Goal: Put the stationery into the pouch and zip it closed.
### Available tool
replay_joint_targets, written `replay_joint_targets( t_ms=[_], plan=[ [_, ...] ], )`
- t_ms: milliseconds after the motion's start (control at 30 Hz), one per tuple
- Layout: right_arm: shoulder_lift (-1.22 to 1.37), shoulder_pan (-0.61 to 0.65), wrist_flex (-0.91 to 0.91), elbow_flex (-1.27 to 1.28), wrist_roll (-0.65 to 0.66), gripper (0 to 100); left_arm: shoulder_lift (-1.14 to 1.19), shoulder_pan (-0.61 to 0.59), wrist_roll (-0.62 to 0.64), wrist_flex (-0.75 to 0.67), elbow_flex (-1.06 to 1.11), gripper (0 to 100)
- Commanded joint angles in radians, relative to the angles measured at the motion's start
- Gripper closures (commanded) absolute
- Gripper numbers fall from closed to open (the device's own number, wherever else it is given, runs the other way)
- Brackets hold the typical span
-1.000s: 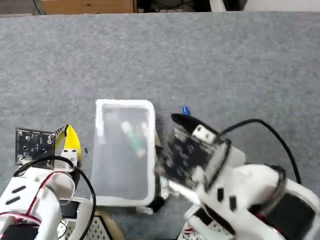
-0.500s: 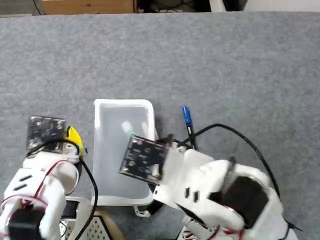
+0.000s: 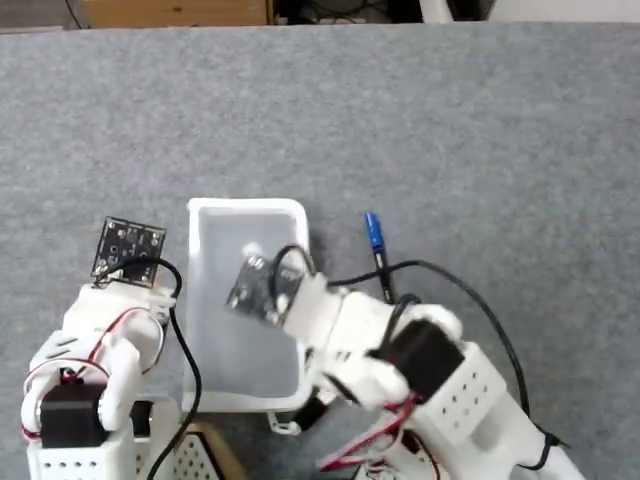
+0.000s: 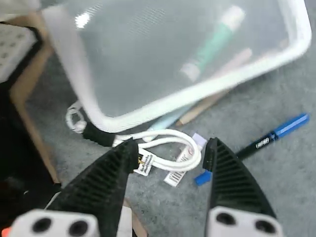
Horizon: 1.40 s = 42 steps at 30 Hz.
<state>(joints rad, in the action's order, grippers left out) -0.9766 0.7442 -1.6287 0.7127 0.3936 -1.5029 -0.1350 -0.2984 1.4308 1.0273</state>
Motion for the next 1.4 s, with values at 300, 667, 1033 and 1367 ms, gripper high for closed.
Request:
replay_joint_targets(
  t_ms=[300, 667, 1033, 1367],
  plan=[
    [0.199, -0.336, 0.224, 0.177, 0.063, 77.7, 0.005, -0.021, -0.012, -0.006, -0.005, 97],
    [0.539, -0.374, 0.333, 0.128, 0.055, 77.9, 0.005, -0.021, -0.012, -0.006, -0.005, 97],
    [0.562, -0.374, 0.347, 0.131, 0.063, 81.6, 0.005, -0.021, -0.006, -0.012, -0.005, 97],
    [0.676, -0.381, 0.423, 0.127, 0.063, 88.5, 0.005, -0.021, -0.006, -0.011, -0.005, 97]
  ],
)
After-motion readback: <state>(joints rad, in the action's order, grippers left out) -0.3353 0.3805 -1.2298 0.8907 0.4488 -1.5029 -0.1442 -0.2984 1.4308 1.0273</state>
